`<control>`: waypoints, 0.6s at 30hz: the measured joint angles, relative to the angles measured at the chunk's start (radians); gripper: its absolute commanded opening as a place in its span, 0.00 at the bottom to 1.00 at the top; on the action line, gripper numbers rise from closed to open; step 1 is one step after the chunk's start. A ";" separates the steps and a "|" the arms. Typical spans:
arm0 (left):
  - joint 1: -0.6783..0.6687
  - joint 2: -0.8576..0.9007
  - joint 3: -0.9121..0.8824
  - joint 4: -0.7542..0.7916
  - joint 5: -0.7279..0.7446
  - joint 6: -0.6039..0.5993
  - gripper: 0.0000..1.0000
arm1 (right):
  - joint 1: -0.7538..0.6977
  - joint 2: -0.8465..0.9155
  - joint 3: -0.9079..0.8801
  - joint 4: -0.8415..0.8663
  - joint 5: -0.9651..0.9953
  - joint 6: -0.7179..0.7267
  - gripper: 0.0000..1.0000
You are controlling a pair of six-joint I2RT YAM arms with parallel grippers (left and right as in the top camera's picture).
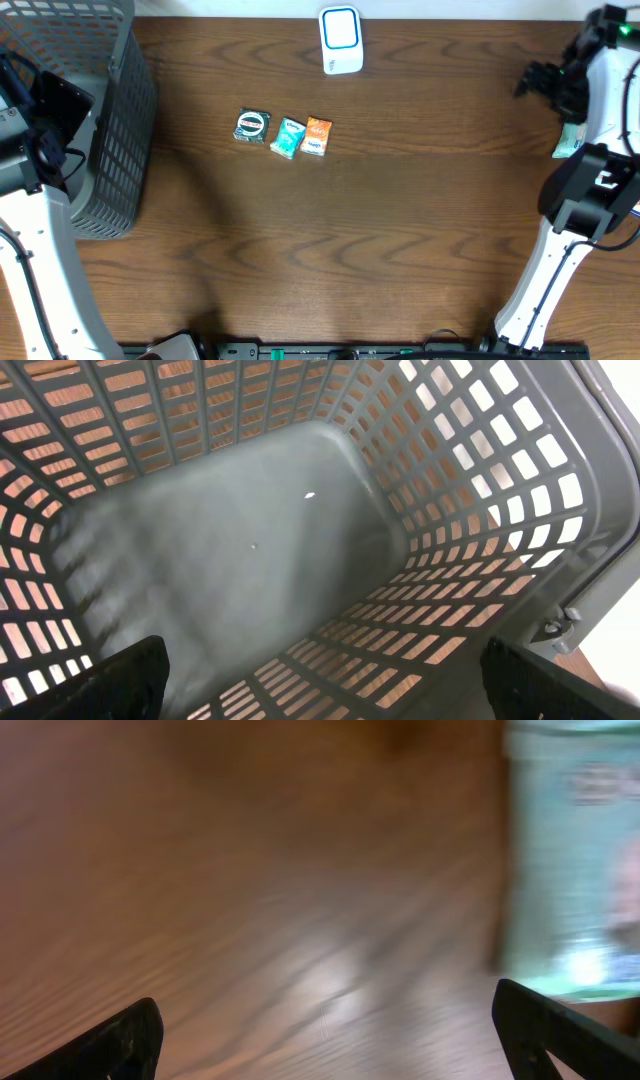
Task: Scan the item barcode
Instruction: 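Carry the green pack to the right table edge and release it, then move the right gripper to the orange pack and grasp it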
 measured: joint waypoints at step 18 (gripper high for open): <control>0.000 0.000 0.000 0.000 0.000 0.000 0.98 | 0.517 -0.088 -0.242 0.270 -0.465 0.025 0.80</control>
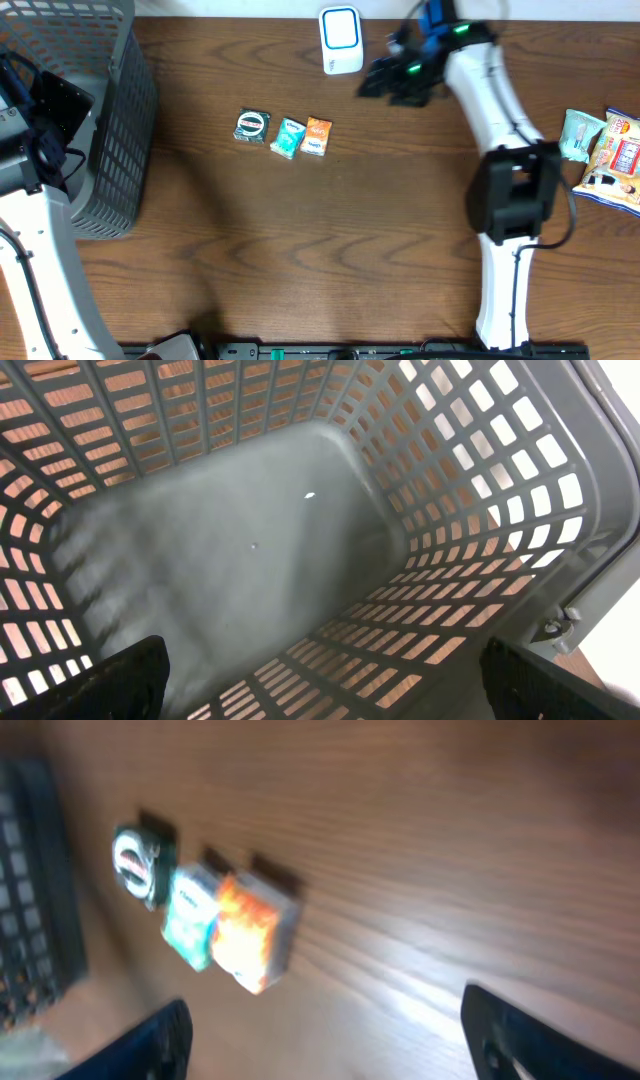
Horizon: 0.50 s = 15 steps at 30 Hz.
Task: Scan the item barcode
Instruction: 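Move the right gripper to the orange pack and grasp it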
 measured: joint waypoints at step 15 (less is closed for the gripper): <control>0.000 0.000 0.000 0.000 0.000 0.000 0.97 | 0.191 0.001 -0.241 0.260 0.049 0.298 0.66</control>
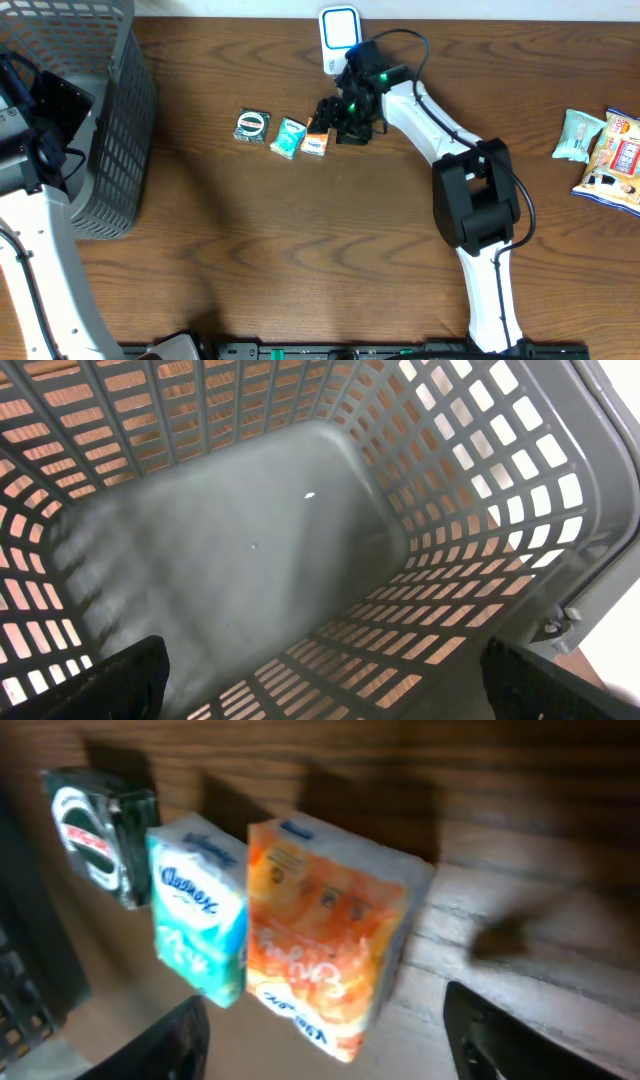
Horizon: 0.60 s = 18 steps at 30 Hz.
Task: Scan the item barcode
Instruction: 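Move the right gripper to the orange pack and grasp it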
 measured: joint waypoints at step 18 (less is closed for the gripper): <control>0.000 0.000 0.000 0.000 0.000 0.000 0.98 | 0.008 0.000 -0.095 0.110 0.003 0.066 0.01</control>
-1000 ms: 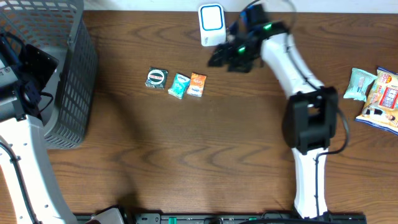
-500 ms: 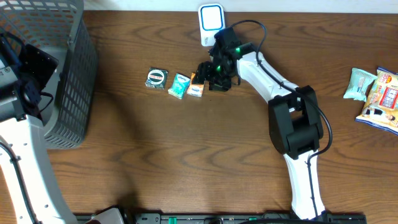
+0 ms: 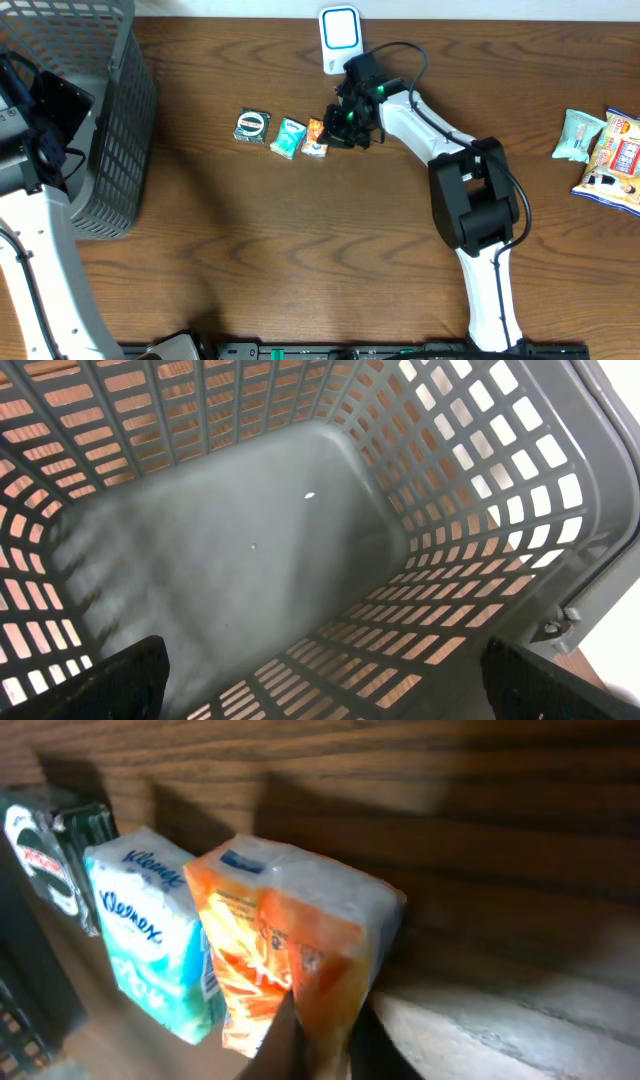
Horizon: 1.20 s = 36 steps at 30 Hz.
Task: Scan the item barcode
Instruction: 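Move the right gripper to the orange pack and grasp it, then lift the orange pack and swing it toward the scanner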
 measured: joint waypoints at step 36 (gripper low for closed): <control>0.000 0.000 0.000 0.000 0.000 0.000 0.98 | -0.314 -0.150 -0.012 -0.148 -0.982 -0.770 0.01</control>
